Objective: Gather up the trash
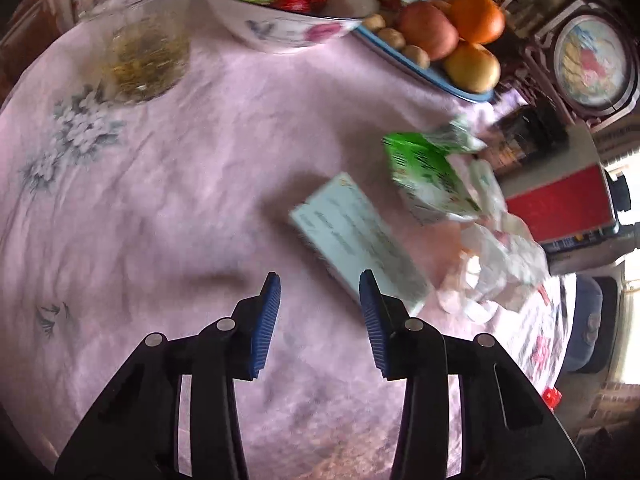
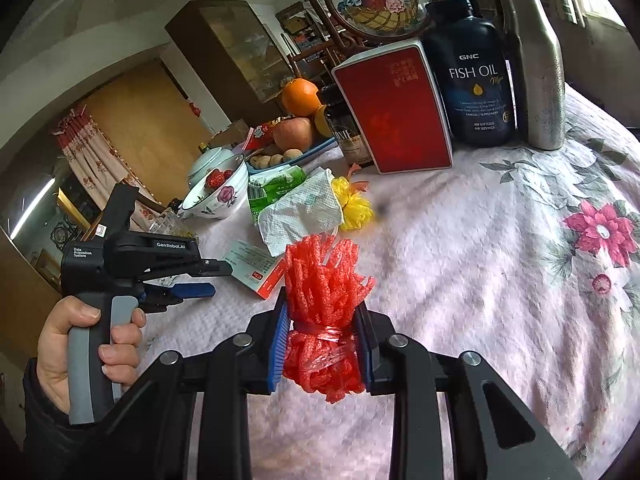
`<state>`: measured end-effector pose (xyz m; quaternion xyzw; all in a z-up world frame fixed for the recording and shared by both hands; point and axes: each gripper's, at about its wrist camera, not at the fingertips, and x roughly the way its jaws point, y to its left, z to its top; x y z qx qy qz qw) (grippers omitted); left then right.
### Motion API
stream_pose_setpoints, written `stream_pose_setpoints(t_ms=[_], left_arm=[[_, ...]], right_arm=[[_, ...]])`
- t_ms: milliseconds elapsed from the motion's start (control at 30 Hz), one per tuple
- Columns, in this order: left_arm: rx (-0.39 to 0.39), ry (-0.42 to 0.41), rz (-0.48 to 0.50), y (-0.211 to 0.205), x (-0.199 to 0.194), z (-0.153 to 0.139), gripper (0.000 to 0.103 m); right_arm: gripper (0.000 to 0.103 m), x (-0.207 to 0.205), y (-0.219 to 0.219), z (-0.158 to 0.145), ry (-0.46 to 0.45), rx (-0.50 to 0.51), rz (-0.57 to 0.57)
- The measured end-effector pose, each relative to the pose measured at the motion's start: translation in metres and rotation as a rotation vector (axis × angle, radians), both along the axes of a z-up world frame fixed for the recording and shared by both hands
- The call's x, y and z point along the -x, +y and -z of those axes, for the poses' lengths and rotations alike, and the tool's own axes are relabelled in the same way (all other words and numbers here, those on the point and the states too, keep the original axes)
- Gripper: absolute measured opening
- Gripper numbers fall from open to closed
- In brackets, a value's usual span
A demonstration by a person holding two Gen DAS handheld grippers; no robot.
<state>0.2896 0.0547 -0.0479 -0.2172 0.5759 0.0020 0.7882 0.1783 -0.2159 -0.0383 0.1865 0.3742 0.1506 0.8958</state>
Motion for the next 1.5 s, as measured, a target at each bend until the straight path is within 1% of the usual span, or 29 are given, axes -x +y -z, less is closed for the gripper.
stream_pose_setpoints(t_ms=[100, 233, 300, 400, 467, 533, 600, 633, 700, 733, 833, 867, 933, 1000, 1100, 1200, 1300, 1400, 1467, 1500], left_arm=[[0.026, -0.010, 0.058, -0.023, 0.001, -0.005, 0.042], [0.063, -0.011, 0.043, -0.046, -0.005, -0.003, 0.042], [0.045, -0.008, 0.031, -0.057, -0.010, -0.002, 0.042], [-0.043, 0.002, 0.034, -0.070, -0.020, -0.001, 0.042], [-0.066, 0.030, 0.019, -0.074, -0.025, -0.001, 0.043], [-0.082, 0.061, 0.010, -0.075, -0.028, -0.004, 0.053], [-0.120, 0.049, -0.002, -0.075, -0.030, -0.009, 0.074], [-0.163, 0.032, -0.012, -0.075, -0.031, -0.012, 0.076], [-0.234, 0.009, -0.008, -0.078, -0.032, -0.013, 0.077], [-0.286, 0.006, 0.015, -0.082, -0.032, -0.011, 0.078], [-0.416, 0.010, 0.066, -0.094, -0.031, 0.000, 0.078], [-0.447, 0.010, 0.070, -0.096, -0.031, 0.002, 0.078], [-0.502, 0.013, 0.063, -0.092, -0.028, 0.010, 0.078], [-0.508, -0.006, 0.051, -0.089, -0.025, 0.012, 0.084], [-0.528, 0.000, 0.065, -0.083, -0.018, 0.013, 0.084], [-0.523, 0.013, 0.087, -0.072, -0.007, 0.012, 0.084], [-0.530, 0.007, 0.105, -0.052, 0.015, 0.011, 0.088], [-0.532, 0.023, 0.113, -0.020, 0.040, 0.013, 0.088], [-0.525, 0.038, 0.092, 0.002, 0.053, 0.013, 0.087], [-0.501, 0.031, 0.063, 0.015, 0.059, 0.011, 0.087]], right_arm=[[0.030, 0.000, -0.001, 0.000, 0.002, -0.004, 0.005], [0.030, 0.000, 0.001, -0.001, 0.000, -0.004, -0.005], [0.030, 0.000, 0.001, -0.001, 0.001, -0.006, -0.005], [0.030, -0.001, -0.002, 0.000, 0.004, -0.018, 0.002], [0.030, 0.000, -0.003, -0.001, 0.003, -0.027, 0.001], [0.030, 0.001, -0.004, -0.002, -0.003, -0.035, -0.004], [0.030, 0.002, -0.004, -0.003, -0.009, -0.041, -0.008], [0.030, 0.003, -0.004, -0.004, -0.012, -0.044, -0.010], [0.030, 0.004, -0.005, -0.005, -0.017, -0.049, -0.010], [0.030, 0.004, -0.006, -0.006, -0.018, -0.052, -0.008], [0.030, 0.005, -0.009, -0.006, -0.019, -0.057, 0.001], [0.030, 0.005, -0.010, -0.006, -0.018, -0.058, 0.004], [0.030, 0.005, -0.010, -0.006, -0.016, -0.057, 0.006], [0.030, 0.005, -0.009, -0.005, -0.012, -0.052, 0.005], [0.030, 0.004, -0.006, -0.003, -0.006, -0.044, -0.002], [0.030, 0.004, -0.005, -0.004, -0.006, -0.040, -0.004], [0.031, 0.005, -0.006, -0.005, -0.014, -0.044, -0.002], [0.031, 0.006, -0.006, -0.006, -0.018, -0.046, -0.001], [0.031, 0.008, -0.004, -0.008, -0.027, -0.043, -0.007], [0.031, 0.009, -0.003, -0.009, -0.030, -0.039, -0.009]])
